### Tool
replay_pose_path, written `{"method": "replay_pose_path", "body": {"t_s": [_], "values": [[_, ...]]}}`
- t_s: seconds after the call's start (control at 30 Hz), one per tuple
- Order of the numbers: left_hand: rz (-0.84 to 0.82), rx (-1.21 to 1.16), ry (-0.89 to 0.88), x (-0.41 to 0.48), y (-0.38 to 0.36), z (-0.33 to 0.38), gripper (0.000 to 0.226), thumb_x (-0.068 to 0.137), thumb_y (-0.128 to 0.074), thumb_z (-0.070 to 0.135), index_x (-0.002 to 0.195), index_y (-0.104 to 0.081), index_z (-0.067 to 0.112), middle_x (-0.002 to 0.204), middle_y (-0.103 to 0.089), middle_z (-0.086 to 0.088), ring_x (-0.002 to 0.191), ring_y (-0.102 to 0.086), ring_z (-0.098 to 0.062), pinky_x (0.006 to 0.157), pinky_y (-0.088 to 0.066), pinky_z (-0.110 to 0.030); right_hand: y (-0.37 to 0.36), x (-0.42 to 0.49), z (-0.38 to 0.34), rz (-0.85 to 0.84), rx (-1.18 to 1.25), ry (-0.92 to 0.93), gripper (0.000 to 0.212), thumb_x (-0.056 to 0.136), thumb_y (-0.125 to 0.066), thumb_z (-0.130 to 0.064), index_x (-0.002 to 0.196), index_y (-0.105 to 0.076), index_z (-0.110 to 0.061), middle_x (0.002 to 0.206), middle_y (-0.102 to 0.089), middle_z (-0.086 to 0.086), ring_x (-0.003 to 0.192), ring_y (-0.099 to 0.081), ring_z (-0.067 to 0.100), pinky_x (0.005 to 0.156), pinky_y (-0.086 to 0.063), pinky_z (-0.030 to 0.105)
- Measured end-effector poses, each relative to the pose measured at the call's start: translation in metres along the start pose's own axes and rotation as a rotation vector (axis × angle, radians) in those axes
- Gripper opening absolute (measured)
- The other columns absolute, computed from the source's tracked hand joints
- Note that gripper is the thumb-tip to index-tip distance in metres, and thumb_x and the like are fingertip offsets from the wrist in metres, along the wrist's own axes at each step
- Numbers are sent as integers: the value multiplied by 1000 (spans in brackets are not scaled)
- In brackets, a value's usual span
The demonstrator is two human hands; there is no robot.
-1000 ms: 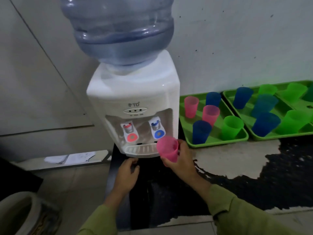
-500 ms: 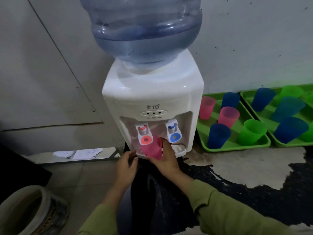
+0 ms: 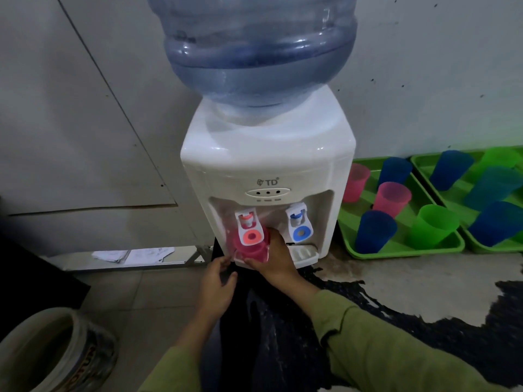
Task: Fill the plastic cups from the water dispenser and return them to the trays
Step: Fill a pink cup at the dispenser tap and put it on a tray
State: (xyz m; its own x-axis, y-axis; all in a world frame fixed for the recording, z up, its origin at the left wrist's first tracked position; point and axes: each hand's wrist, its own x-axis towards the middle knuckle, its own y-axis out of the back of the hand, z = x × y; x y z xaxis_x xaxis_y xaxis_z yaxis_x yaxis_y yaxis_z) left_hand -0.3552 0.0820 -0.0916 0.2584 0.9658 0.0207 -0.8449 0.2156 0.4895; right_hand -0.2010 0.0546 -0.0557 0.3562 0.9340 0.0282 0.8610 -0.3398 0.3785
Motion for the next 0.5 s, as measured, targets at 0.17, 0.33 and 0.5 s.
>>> {"method": "replay_pose_path", "body": {"t_s": [0.17,0.33,0.5], "values": [[-18,-37,6,-1,-6,1,50,77,-68,-1,118,-49,20,113,-59,6,108,-58,-16,93,-46,-27,16,-24,-1,-78,-21,100,70,77,-69,-28,136,-34,-16,130,-51,-2,118,-48,7,101,-39,17],[-10,-118,-53,5,-17,21,74,66,-81,20,129,-41,21,113,-58,15,101,-59,1,81,-48,-15,38,-39,0,-40,-242,105,51,89,-55,-20,136,-38,-17,106,-56,-9,92,-53,3,83,-46,16],[2,-153,-107,18,-25,42,70,63,-81,15,121,-44,18,110,-62,7,99,-63,-4,80,-52,-20,55,-25,-22,-52,-389,136,26,94,-46,-24,118,-52,-15,92,-68,8,84,-64,23,70,-48,27]]}}
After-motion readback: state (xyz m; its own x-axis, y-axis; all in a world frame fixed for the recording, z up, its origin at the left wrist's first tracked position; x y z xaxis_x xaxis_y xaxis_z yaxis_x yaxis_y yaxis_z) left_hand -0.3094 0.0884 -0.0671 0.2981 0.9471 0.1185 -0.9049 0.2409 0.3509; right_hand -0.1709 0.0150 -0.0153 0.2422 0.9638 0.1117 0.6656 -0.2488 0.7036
